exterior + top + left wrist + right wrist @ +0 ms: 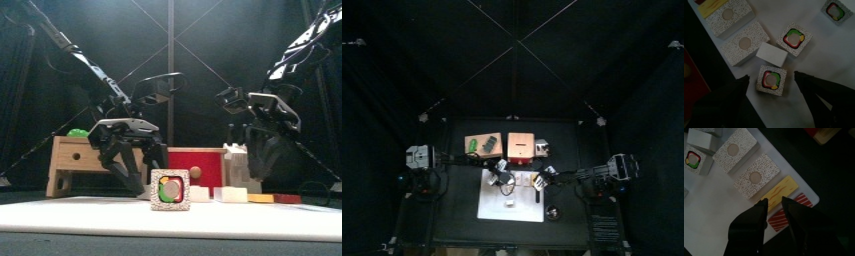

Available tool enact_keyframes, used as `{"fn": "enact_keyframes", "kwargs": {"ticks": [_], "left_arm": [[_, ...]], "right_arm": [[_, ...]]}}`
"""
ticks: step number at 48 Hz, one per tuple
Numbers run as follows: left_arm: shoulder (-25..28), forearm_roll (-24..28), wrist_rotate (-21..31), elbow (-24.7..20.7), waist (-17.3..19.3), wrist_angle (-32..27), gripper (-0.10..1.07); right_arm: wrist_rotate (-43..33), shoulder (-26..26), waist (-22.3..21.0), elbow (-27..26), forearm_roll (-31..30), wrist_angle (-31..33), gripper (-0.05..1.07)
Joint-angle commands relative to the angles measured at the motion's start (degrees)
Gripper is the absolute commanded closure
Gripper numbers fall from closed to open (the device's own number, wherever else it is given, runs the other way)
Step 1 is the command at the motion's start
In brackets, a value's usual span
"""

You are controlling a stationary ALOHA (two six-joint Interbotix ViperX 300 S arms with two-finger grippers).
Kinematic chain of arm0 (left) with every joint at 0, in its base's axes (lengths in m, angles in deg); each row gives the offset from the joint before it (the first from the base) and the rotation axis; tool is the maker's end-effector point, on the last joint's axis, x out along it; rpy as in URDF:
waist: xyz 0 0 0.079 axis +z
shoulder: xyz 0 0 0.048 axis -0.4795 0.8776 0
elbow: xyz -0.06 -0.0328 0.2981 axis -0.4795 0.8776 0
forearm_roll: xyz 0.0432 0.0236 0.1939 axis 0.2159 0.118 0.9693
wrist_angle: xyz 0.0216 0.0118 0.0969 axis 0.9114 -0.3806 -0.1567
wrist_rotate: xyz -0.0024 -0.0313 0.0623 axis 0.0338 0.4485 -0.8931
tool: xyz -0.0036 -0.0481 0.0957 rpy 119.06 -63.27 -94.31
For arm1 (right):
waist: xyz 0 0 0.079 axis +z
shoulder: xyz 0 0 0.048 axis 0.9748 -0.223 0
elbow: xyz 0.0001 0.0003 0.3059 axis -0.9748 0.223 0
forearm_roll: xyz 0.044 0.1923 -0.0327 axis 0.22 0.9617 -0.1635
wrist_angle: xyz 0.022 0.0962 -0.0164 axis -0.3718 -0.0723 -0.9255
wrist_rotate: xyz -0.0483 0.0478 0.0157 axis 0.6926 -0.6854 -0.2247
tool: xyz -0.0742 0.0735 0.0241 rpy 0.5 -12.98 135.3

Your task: Place piece of sushi to top left

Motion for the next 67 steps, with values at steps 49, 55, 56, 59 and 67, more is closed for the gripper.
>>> {"fn": "enact_keyframes", "kwargs": {"ticks": [49,55,56,59,67], "left_arm": [[-5.8,-5.3,3.3,3.3,-0.2,1.8,0.26],[-8.1,-5.9,5.9,6.9,-0.2,3.7,0.26],[-8.4,-6.0,6.4,7.6,-0.2,4.0,0.26],[-9.8,-6.6,8.3,9.2,-0.2,5.3,0.26],[-13.3,-6.8,12.7,13.3,-0.8,7.8,0.26]], "right_arm": [[-0.1,0.7,0.1,-0.6,-0.1,-0.2,0.32],[-0.1,0.7,0.0,-0.6,-0.3,-0.1,0.32],[-0.1,0.7,0.0,-0.6,-0.3,-0.2,0.32],[-0.1,0.7,0.0,-0.6,-0.2,-0.1,0.32],[-0.1,0.7,0.0,-0.6,-0.1,-0.2,0.32]]}}
